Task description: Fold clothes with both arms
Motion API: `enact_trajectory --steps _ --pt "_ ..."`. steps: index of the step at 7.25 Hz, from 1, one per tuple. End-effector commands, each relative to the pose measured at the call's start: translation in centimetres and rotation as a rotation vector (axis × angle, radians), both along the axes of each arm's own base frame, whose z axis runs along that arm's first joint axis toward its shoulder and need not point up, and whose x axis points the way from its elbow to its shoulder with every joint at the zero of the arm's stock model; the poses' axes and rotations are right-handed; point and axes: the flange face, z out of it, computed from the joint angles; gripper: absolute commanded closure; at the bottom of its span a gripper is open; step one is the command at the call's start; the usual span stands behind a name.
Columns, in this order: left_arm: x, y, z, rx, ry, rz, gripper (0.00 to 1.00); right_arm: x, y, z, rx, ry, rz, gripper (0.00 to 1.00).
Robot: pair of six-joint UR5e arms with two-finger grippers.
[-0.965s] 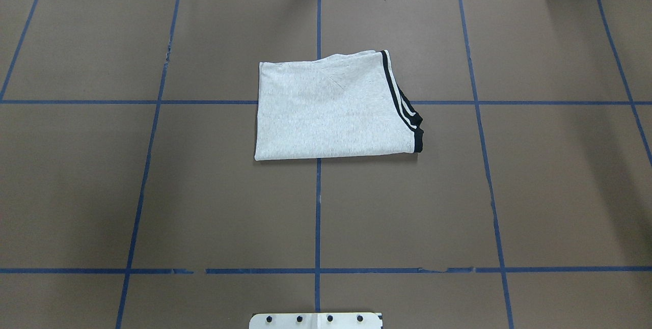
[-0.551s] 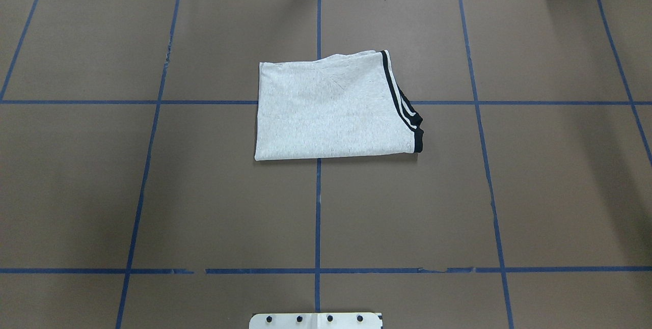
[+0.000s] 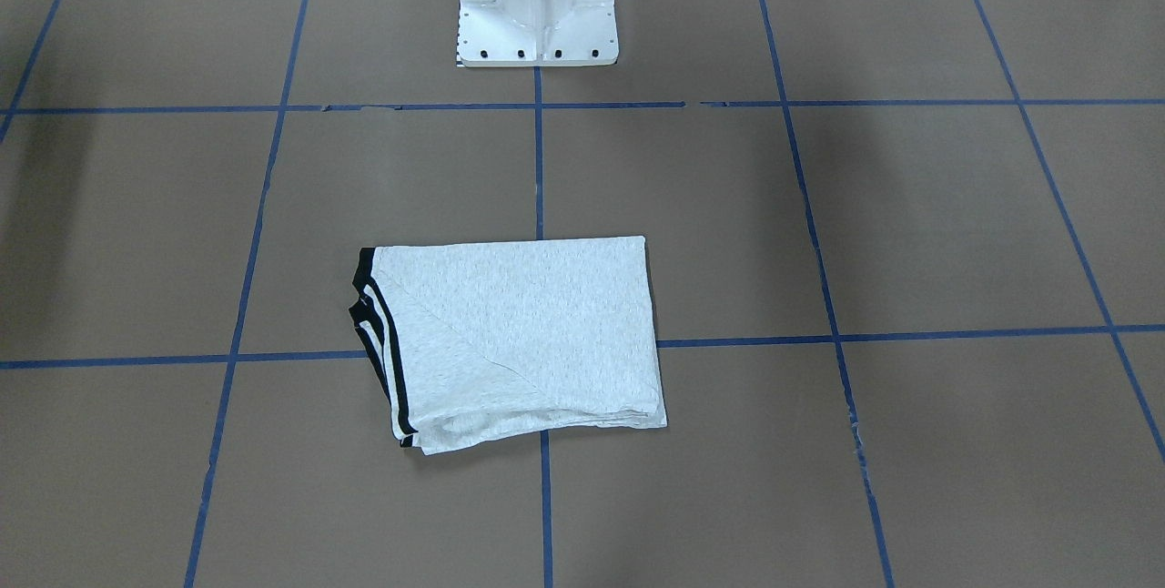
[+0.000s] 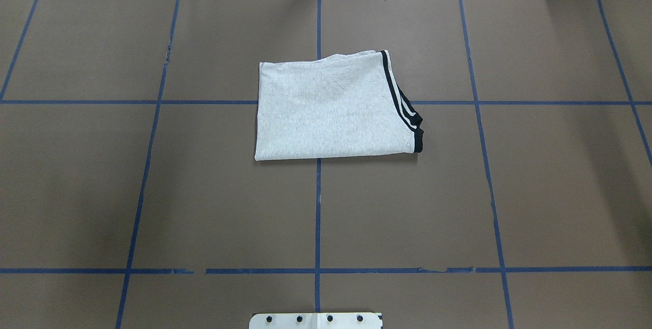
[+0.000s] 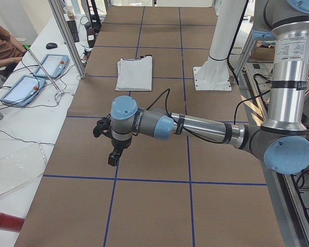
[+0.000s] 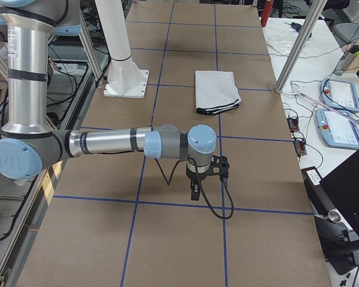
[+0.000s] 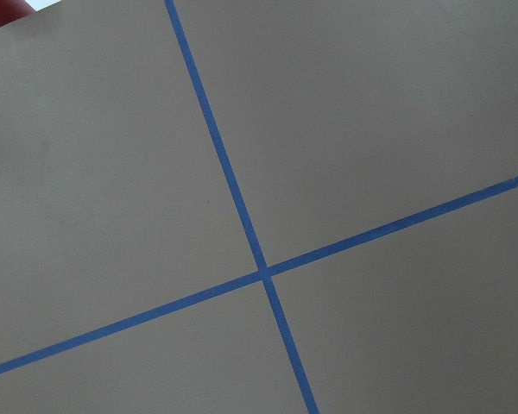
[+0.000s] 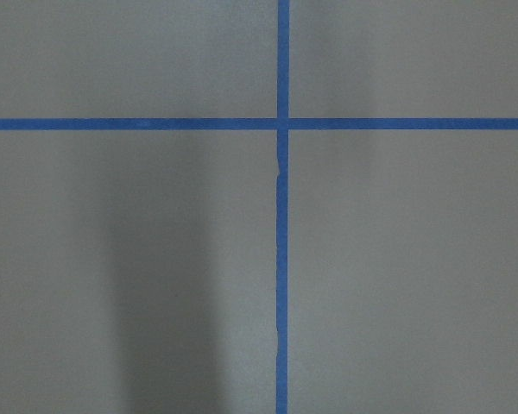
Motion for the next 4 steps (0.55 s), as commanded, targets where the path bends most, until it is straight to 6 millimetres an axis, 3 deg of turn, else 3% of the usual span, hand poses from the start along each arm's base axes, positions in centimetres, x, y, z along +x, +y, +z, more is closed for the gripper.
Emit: enact_trajectory --steps 1,2,4 --pt "0.1 0.7 0.7 -0.007 0.006 0.001 0.00 0.0 -0.3 -0.6 0.012 -0.015 0.002 0.00" --pt "0.1 0.7 -1.1 0.041 0.006 -0.001 0.00 -0.1 -0.4 -0.3 0.000 -0.018 0.005 0.00" --pt "-0.1 0.0 -2.2 0.039 0.018 -0.050 0.00 -0.2 -1.1 -1.5 0.029 -0.020 0.003 0.00"
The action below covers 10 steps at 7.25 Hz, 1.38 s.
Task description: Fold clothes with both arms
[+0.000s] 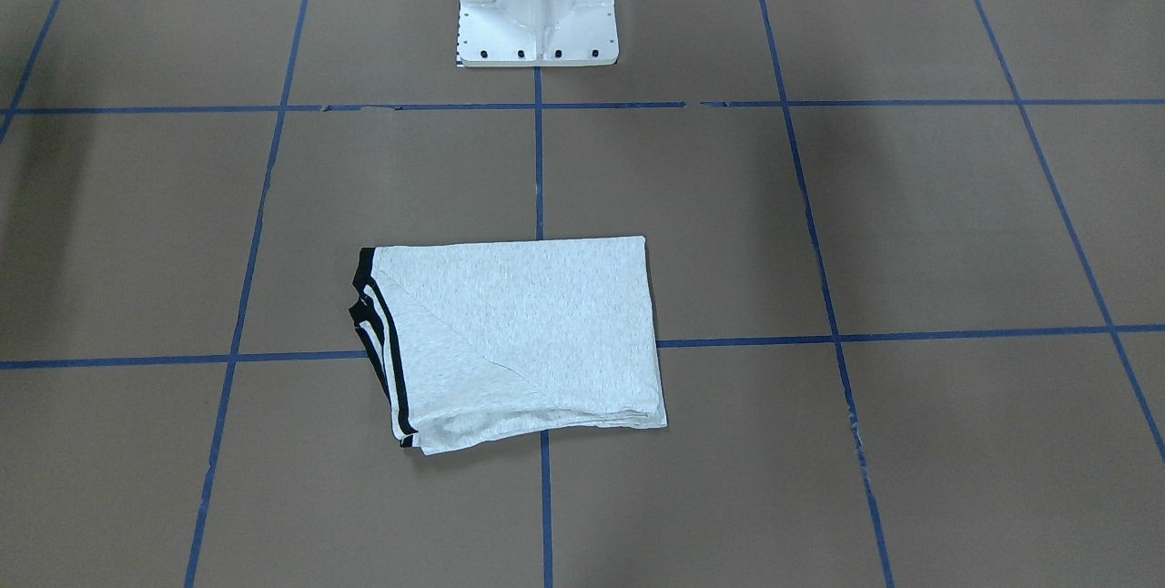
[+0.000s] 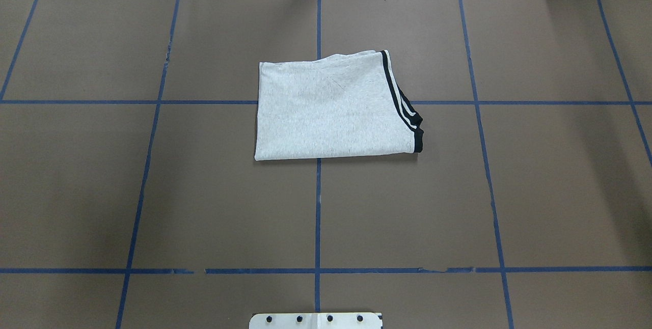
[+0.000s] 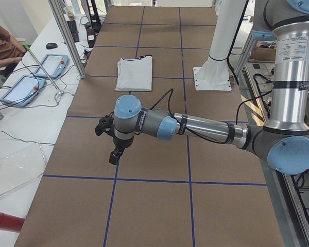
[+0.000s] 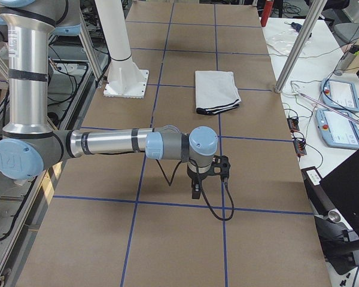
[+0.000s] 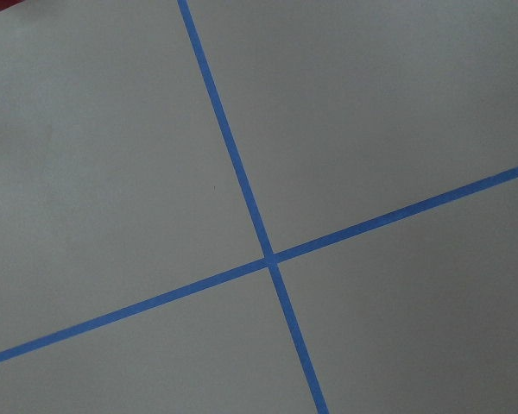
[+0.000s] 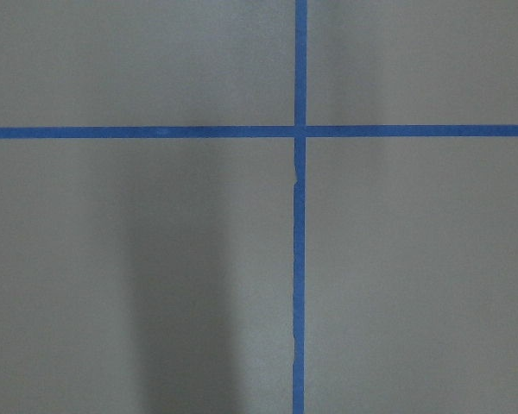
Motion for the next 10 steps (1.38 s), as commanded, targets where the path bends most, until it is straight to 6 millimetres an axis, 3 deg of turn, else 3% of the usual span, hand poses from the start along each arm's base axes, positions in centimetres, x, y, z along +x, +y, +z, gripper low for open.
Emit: enact_trajectory --steps 1,3,8,10 --pt "0.1 -1.4 -1.0 -0.044 0.024 -0.077 0.00 0.0 -0.7 -1.2 0.027 0.000 -0.002 0.00" --pt "0.1 -1.1 -1.2 -0.042 0.030 -0.073 0.00 0.0 -1.6 -2.0 0.044 0.004 0.000 0.00" --pt "0.0 -0.8 2.3 -0.106 0.027 -0.076 0.00 0.1 -1.4 -1.9 0.044 0.009 -0.001 0.00" --pt "0.1 -1.0 2.1 -0.109 0.027 -0.081 0.00 0.3 -1.6 -2.0 0.047 0.038 0.000 0.00"
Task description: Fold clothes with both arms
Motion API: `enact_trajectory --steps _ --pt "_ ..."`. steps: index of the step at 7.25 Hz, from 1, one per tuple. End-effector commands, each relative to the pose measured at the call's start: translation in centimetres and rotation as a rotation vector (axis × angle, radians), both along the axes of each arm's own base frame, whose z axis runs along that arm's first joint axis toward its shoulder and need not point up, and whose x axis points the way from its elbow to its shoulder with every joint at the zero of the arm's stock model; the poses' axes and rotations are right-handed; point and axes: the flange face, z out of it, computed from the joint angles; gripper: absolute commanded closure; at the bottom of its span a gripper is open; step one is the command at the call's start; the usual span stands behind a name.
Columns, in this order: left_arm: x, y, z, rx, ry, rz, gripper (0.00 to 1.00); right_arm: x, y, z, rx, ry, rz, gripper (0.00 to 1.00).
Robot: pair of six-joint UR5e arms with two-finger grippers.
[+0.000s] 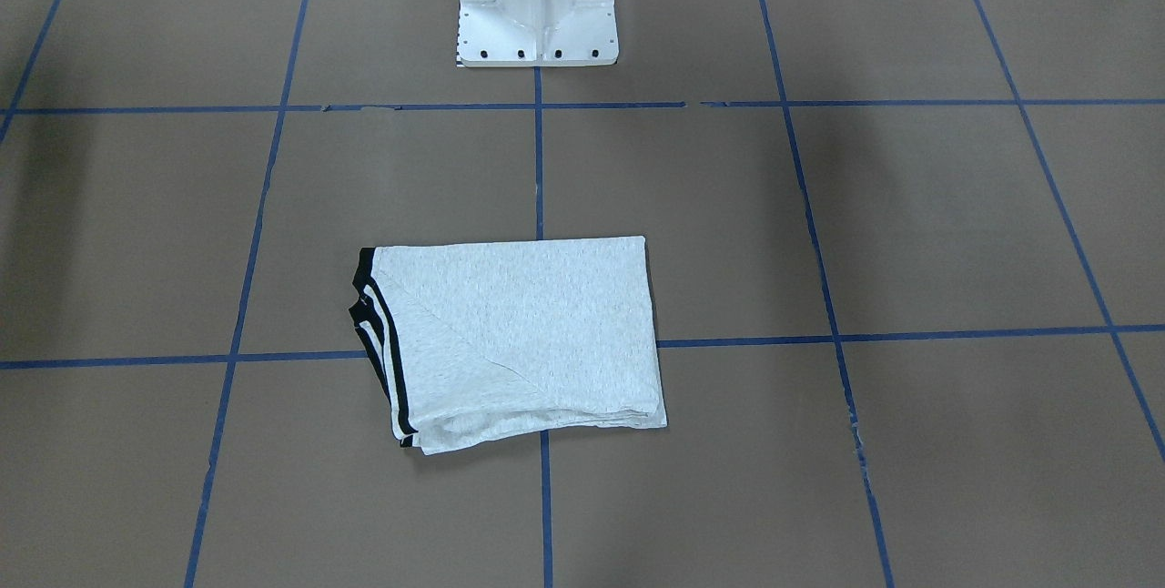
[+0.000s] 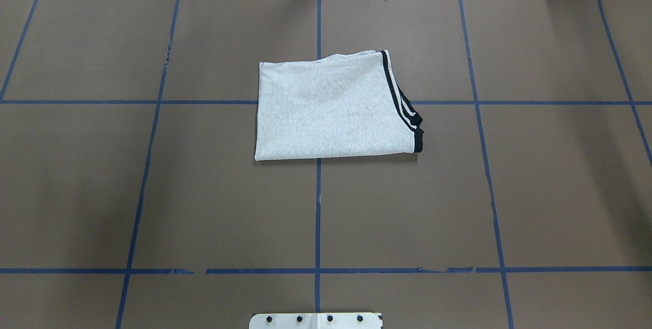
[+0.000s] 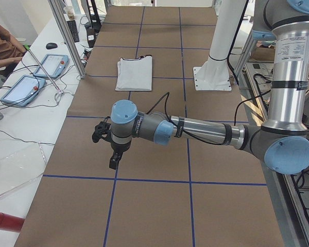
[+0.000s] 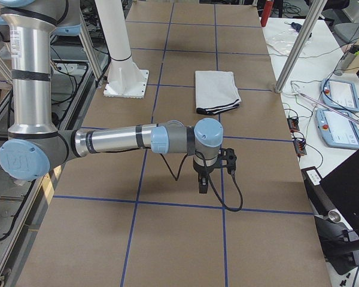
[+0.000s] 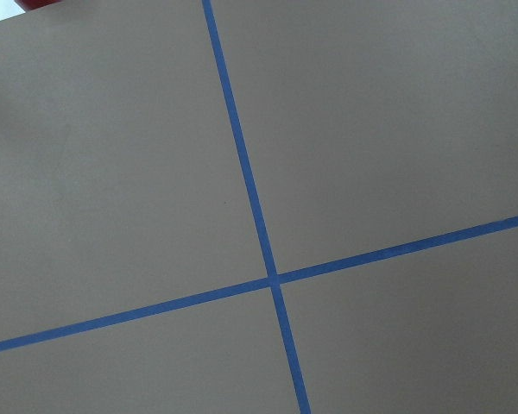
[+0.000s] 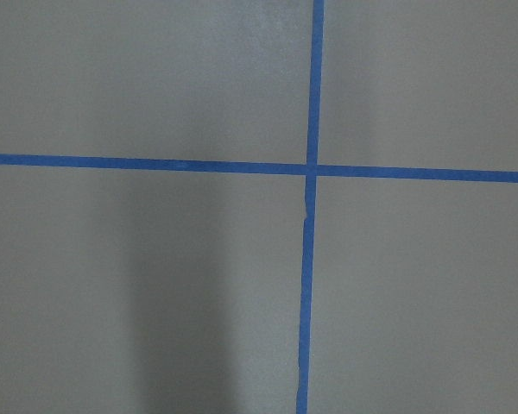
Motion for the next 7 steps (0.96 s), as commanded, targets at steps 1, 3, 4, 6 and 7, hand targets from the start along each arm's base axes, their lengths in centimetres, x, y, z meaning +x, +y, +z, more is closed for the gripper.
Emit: enact_trajectory --steps 1,3,4,6,7 --pt "0.0 -0.1 -0.1 -0.003 0.000 -0.005 0.00 0.1 0.0 0.1 -0.002 0.017 0.001 0.00" --pt "0.0 -0.1 0.0 -0.007 -0.002 -0.007 0.00 -0.3 0.4 1.0 -0.020 0.017 -0.009 0.00" --pt "0.0 -0.2 -0.1 -0.004 -0.004 -0.007 0.00 -0.4 0.4 1.1 -0.021 0.017 -0.011 0.00" --pt "0.0 -0.4 -0.4 0.000 -0.004 -0.007 0.00 -0.4 0.8 1.5 -0.033 0.017 -0.011 0.00" --pt "0.0 -0.4 -0.5 0.003 -0.001 -0.006 0.00 -0.4 1.1 1.7 -0.034 0.016 -0.010 0.00"
